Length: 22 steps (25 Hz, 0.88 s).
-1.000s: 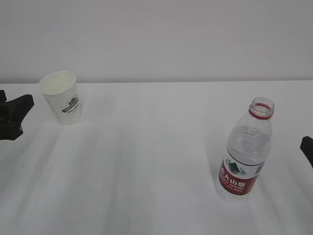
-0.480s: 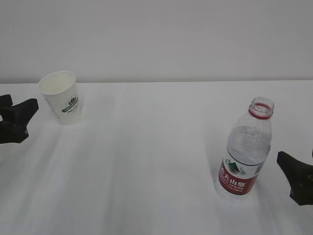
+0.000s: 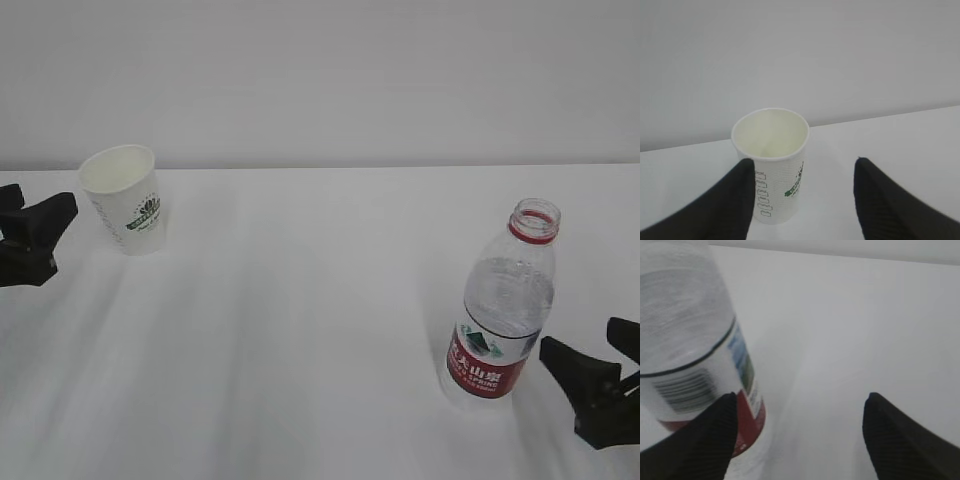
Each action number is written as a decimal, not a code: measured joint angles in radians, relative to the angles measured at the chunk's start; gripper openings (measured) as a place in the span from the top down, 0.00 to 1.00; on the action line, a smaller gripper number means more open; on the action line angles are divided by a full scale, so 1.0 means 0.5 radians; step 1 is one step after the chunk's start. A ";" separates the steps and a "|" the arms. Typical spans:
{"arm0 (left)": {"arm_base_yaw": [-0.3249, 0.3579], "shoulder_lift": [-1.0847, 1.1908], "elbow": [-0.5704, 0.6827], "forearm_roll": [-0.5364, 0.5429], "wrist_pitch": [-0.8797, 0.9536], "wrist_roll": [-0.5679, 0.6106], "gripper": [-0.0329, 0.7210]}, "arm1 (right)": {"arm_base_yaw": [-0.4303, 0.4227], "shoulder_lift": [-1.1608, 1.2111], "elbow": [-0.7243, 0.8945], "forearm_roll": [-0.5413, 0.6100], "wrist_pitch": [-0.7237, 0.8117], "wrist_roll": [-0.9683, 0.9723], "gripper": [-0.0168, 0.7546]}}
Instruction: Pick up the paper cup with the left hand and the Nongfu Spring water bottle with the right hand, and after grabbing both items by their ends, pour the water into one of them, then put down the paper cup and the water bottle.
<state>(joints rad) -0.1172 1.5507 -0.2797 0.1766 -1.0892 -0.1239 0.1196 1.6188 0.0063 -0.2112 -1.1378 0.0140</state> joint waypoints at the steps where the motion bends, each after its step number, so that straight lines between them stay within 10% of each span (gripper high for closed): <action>1: 0.000 0.003 0.000 0.000 0.000 0.000 0.35 | 0.000 0.000 0.000 -0.063 0.000 0.000 0.22; 22: 0.000 0.003 0.000 0.000 -0.032 0.000 0.36 | 0.000 0.232 -0.056 -0.610 -0.018 0.000 0.18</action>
<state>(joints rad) -0.1172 1.5521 -0.2797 0.1766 -1.1052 -0.1239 0.1196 1.7349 -0.0218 -0.5163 -1.1466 0.0140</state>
